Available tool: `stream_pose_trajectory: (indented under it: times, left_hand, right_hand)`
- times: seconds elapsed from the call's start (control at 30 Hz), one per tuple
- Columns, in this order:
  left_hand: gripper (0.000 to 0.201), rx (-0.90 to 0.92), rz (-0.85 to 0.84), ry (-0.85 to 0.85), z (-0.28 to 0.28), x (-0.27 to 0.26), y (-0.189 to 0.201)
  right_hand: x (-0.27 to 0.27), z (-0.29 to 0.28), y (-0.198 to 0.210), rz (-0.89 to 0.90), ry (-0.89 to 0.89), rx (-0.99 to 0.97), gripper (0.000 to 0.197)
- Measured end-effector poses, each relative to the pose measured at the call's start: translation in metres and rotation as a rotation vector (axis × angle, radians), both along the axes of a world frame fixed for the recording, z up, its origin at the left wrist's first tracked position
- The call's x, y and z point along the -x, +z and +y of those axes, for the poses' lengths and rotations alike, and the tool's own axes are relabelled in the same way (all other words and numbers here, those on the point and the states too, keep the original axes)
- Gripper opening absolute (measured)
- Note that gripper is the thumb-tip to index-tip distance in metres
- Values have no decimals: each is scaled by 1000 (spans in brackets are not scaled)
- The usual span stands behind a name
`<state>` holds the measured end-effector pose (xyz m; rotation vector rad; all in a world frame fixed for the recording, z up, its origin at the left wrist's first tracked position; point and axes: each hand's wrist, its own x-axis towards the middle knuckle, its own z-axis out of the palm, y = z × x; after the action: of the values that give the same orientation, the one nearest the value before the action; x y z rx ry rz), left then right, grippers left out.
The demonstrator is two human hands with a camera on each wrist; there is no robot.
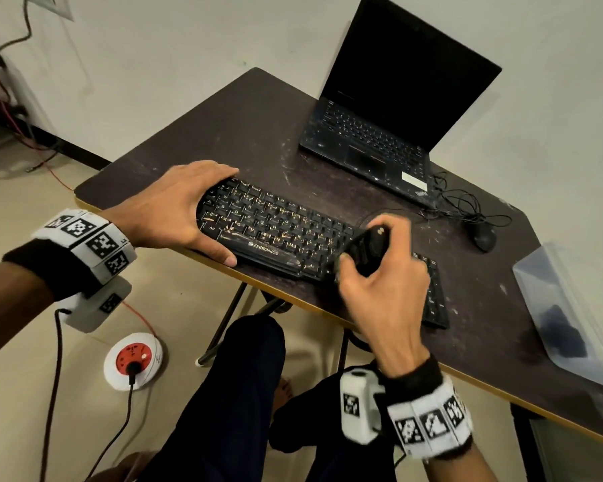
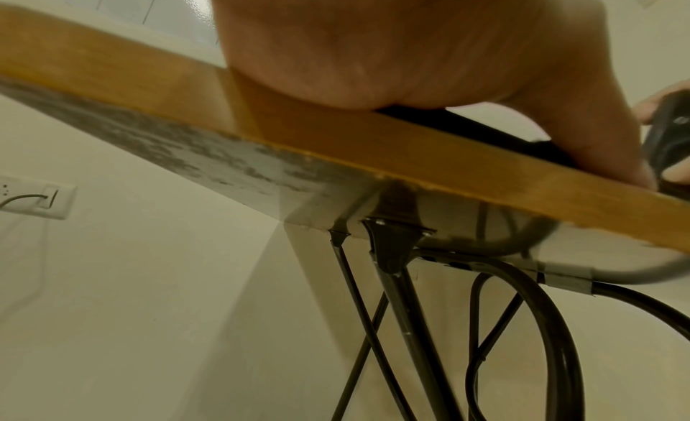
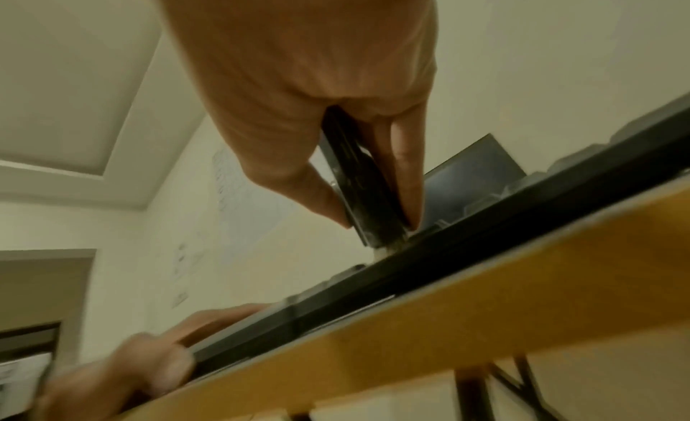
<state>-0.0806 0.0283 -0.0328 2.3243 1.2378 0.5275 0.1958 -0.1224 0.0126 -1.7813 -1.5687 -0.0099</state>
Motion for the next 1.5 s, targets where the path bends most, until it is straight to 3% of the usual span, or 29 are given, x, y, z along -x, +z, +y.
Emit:
stream_pose_trajectory:
  times: [0.07,0.2,0.33,0.47,0.6,0.73,0.87,1.0,1.13,1.27,1.4,1.5]
  left_hand:
    - [148,-3,-1,-6,-1,-1,0]
    - [148,16,-3,1,-1,2,1]
    - [148,-6,4,-7,1,0,0]
    - [148,0,-9,0,0,2,-4]
    - [148,-6,6,-2,3,1,-4]
    - [150,-8,12,10,3,3,-7]
    - [149,-9,5,0,2,1,-5]
    - [149,-13,-11,-2,2,3,-6]
    - [149,-15,-6,-4,2,1,-3]
    - [147,-12,-20,-2,1,2,-5]
    - [146,-3,-31,-5,1,2,-3]
    - [147,10,-32,2,2,3,-5]
  right_hand:
    - [-8,9,4,17,-70,12,51]
    - [10,-15,5,25,47,82,51]
    - [-10,3,7,52,-110,45,49]
    - [9,-27,3,17,19,84,52]
    - [-5,-11,1,63,-90,32,49]
    - [15,-29,-1,30,86,69,50]
    - [-9,-12,0,74,-103,5,51]
    - [5,-26,3,44,55,73,50]
    - [-16,-7,5,71,-116,47,50]
    - [7,-23,2,-13,107,80,51]
    - [-18,-1,5,61,-80,27,50]
    - [-6,-11,6,51,67,73,50]
